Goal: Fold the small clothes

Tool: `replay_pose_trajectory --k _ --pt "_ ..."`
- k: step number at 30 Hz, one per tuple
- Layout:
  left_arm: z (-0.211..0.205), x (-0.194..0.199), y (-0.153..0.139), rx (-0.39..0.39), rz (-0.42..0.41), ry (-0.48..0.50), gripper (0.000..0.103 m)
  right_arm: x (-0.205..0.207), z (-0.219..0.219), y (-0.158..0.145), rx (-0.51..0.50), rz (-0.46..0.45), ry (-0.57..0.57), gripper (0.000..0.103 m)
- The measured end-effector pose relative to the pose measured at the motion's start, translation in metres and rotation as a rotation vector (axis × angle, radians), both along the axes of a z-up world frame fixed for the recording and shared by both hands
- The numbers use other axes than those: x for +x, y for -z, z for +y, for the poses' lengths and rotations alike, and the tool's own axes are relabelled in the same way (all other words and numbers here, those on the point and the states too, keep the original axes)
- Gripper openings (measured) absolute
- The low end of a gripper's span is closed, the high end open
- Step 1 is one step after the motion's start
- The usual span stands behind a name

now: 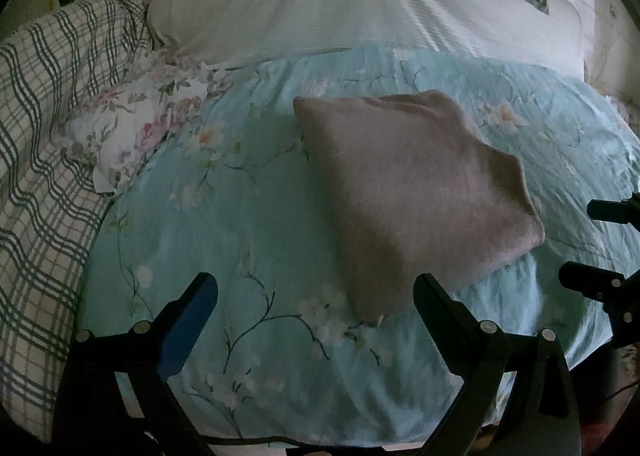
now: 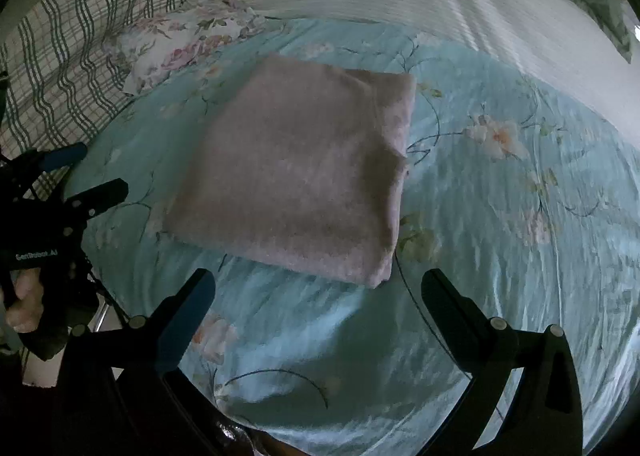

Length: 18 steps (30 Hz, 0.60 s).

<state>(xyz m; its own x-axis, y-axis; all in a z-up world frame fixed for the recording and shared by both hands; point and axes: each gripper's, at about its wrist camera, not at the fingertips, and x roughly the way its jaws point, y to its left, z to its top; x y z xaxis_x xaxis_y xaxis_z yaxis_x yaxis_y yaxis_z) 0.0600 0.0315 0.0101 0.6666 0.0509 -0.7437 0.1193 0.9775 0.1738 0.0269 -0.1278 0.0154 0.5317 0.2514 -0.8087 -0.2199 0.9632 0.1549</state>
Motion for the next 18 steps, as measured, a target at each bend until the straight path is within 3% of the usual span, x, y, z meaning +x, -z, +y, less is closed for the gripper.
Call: replay_pose_trajectory --k 18 --pt "0.001 0.022 0.005 0.009 0.018 -0.023 0.099 0.026 0.001 -0.003 0.021 0.008 -0.006 0.103"
